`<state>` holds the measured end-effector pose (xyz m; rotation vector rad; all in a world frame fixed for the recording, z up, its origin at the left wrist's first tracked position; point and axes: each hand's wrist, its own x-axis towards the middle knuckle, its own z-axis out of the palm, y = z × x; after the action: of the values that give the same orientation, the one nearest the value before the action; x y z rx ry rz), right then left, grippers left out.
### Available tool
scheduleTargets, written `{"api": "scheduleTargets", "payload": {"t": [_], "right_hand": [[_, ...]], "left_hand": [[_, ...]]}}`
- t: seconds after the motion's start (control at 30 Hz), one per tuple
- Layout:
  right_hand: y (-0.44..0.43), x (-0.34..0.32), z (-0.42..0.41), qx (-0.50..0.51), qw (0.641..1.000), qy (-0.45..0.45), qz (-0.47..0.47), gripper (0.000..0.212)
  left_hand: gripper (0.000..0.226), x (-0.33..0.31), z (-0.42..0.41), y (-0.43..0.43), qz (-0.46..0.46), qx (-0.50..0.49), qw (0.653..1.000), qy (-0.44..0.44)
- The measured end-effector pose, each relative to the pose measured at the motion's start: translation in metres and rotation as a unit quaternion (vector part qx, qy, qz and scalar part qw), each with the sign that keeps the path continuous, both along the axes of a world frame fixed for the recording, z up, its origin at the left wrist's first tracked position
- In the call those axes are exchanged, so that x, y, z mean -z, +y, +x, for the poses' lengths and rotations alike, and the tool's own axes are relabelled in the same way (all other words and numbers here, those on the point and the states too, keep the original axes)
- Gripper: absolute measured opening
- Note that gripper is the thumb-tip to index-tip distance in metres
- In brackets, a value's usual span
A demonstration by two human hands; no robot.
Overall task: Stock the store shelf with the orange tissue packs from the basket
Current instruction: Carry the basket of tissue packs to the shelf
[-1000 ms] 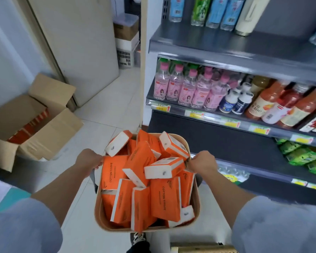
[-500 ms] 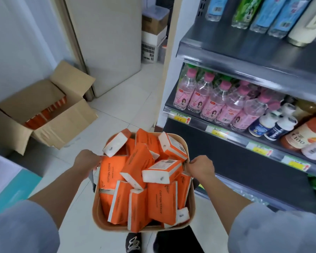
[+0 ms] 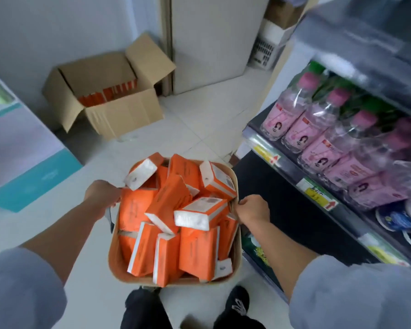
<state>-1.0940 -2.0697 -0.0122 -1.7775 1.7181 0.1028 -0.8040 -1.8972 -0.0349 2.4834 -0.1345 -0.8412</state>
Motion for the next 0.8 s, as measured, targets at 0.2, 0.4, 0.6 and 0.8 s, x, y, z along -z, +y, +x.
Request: {"api": "scheduleTargets", "payload": {"t": [0.2,0.4,0.6,0.8], "right_hand": [[-0.008,0.034,-0.006,-0.076,0.997,-0.006,0.004,0.032],[-0.006,0.088,-0.004,-0.092,0.996,-0.008,0.007,0.032],[0.003,0.166,-0.011,-0.098,0.995,0.001,0.003,0.032],[0.003,0.247,-0.02,-0.096,0.995,0.01,0.008,0.026]], "left_hand": [[0.011,0.033,-0.028,0.031,-0.018,-0.068,0.997,-0.011],[0.007,0.088,-0.041,0.053,-0.02,-0.086,0.996,-0.005],[0.005,0.161,-0.046,0.059,-0.024,-0.088,0.996,0.008],[0.008,0.235,-0.053,0.056,-0.02,-0.074,0.997,0.011]]}}
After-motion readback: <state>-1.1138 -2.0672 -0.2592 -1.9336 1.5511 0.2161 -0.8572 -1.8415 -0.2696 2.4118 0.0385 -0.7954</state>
